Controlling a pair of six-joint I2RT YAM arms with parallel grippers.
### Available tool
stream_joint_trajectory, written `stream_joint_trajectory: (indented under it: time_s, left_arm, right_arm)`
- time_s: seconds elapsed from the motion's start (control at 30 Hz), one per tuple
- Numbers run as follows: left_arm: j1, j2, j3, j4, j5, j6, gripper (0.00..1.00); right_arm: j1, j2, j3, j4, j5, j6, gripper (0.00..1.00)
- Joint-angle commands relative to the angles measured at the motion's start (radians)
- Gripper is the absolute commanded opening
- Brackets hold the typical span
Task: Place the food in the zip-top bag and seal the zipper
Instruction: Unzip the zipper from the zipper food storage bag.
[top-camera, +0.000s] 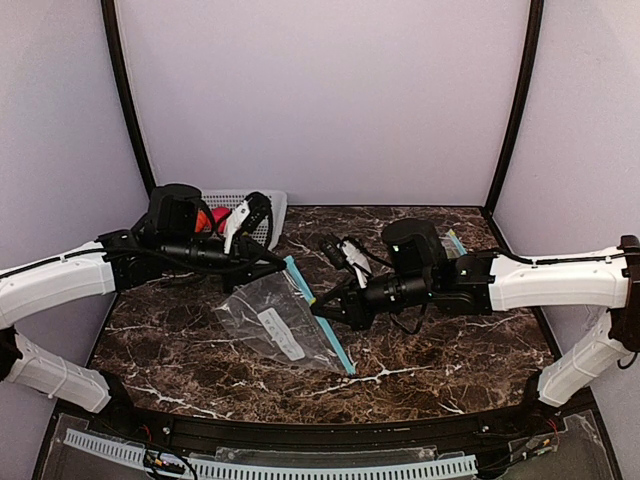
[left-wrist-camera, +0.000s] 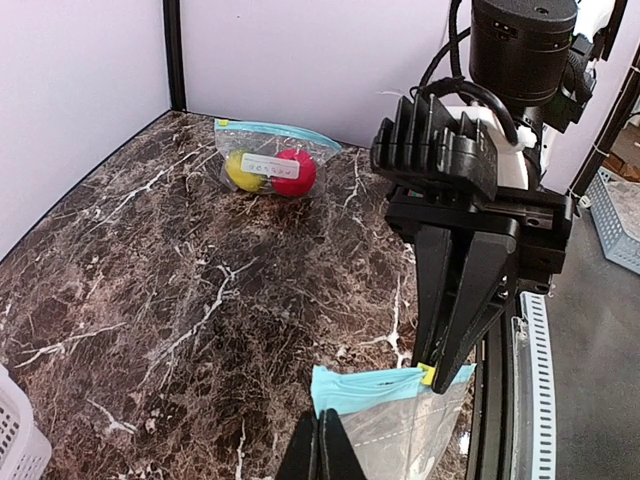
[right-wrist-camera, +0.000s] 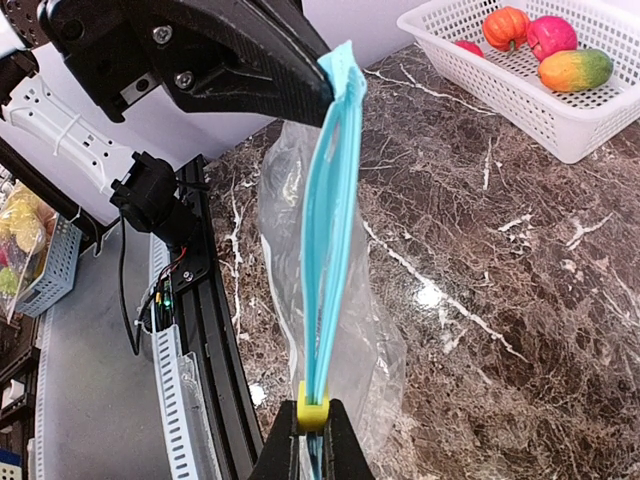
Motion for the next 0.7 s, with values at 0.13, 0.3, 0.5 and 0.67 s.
stream_joint_trajectory:
  time_s: [0.13, 0.3, 0.5, 0.67]
  left_arm:
    - [0.054, -0.062, -0.018, 0.032, -0.06, -0.003, 0.01]
    - [0.069, -0.08, -0.023, 0.04, -0.069, -0.002, 0.01]
    - [0.084, -0.099, -0.03, 0.045, -0.08, -0.002, 0.01]
    - [0.089, -0.113, -0.031, 0.041, -0.09, 0.003, 0.01]
  right_arm:
    - [0.01, 0.006, -0.027, -0.062, -0.031, 0.016, 0.0]
    - [0.012, 0.003, -0.04, -0.064, -0.037, 0.028, 0.0]
    - [0.016, 0.0, -0.056, -0.072, -0.041, 0.04, 0.0]
    - [0.028, -0.011, -0.083, -0.082, -0.051, 0.066, 0.0]
